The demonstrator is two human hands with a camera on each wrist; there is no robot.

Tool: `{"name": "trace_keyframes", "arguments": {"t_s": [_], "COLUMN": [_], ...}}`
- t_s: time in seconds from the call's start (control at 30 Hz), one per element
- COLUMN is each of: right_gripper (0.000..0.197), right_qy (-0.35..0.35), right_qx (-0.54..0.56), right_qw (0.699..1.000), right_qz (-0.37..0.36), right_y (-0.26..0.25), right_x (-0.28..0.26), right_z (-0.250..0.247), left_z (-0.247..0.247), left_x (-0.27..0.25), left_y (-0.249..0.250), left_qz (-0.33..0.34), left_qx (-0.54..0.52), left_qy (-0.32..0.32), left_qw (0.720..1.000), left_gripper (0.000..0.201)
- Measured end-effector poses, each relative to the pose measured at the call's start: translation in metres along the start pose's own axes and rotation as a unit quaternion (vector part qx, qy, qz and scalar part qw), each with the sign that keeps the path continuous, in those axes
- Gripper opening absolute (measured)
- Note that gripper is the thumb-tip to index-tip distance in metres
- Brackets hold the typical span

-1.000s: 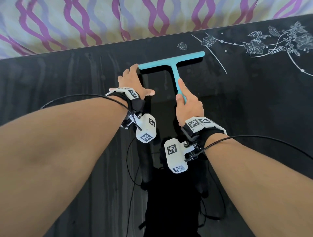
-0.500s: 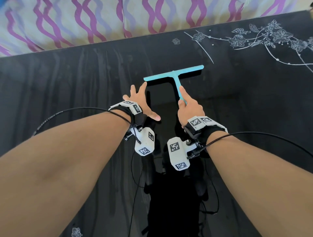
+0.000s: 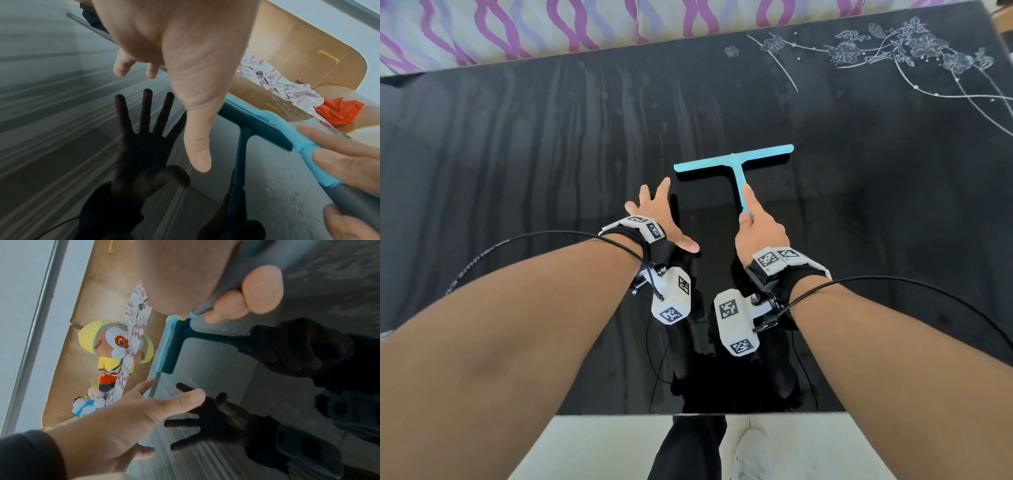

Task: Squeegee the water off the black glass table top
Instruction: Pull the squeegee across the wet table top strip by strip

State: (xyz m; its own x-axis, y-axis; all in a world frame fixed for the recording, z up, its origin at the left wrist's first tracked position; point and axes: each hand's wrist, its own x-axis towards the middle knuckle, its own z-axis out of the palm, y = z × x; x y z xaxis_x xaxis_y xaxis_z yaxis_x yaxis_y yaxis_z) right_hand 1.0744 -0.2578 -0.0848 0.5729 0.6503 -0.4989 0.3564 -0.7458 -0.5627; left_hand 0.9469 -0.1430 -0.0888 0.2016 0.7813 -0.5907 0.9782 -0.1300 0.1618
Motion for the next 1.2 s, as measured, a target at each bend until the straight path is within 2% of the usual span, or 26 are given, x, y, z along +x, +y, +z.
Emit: {"name": "trace_keyframes", "arguments": {"t_s": [0.4, 0.57, 0.67, 0.73, 0.87, 0.93, 1.07, 1.2], "right_gripper": [0.052, 0.052, 0.052, 0.052, 0.052, 0.051, 0.051, 0.052], "right_qy": [0.001, 0.019, 0.028, 0.031, 0.040, 0.040, 0.039, 0.023], "right_qx": [-0.005, 0.006, 0.018, 0.023, 0.022, 0.020, 0.012, 0.017], "right_qw": [1.000, 1.000, 0.999, 0.999, 0.999, 0.999, 0.999, 0.999], "right_qz": [-0.003, 0.003, 0.006, 0.009, 0.014, 0.016, 0.013, 0.013], "right_y": [0.056, 0.071, 0.080, 0.087, 0.101, 0.108, 0.125, 0.136], "right_x": [-0.077, -0.107, -0.123, -0.137, -0.163, -0.171, -0.193, -0.218], "right_z": [0.009, 0.020, 0.026, 0.029, 0.036, 0.038, 0.040, 0.039], "left_z": [0.063, 0.083, 0.094, 0.101, 0.121, 0.130, 0.142, 0.158], "left_x": [-0.080, -0.091, -0.106, -0.121, -0.144, -0.151, -0.167, -0.193], "left_y": [-0.026, -0.044, -0.053, -0.058, -0.073, -0.080, -0.082, -0.083], "left_qz": [-0.029, 0.006, 0.032, 0.052, 0.060, 0.047, 0.037, 0.056], "left_qx": [0.048, 0.010, 0.003, 0.002, 0.048, 0.051, 0.029, 0.030], "left_qy": [-0.051, 0.011, 0.070, 0.075, 0.013, 0.014, 0.059, 0.108], "left_qw": [0.997, 1.000, 0.997, 0.996, 0.997, 0.997, 0.997, 0.992], "left_gripper": [0.151, 0.142, 0.125, 0.117, 0.139, 0.140, 0.129, 0.102]}}
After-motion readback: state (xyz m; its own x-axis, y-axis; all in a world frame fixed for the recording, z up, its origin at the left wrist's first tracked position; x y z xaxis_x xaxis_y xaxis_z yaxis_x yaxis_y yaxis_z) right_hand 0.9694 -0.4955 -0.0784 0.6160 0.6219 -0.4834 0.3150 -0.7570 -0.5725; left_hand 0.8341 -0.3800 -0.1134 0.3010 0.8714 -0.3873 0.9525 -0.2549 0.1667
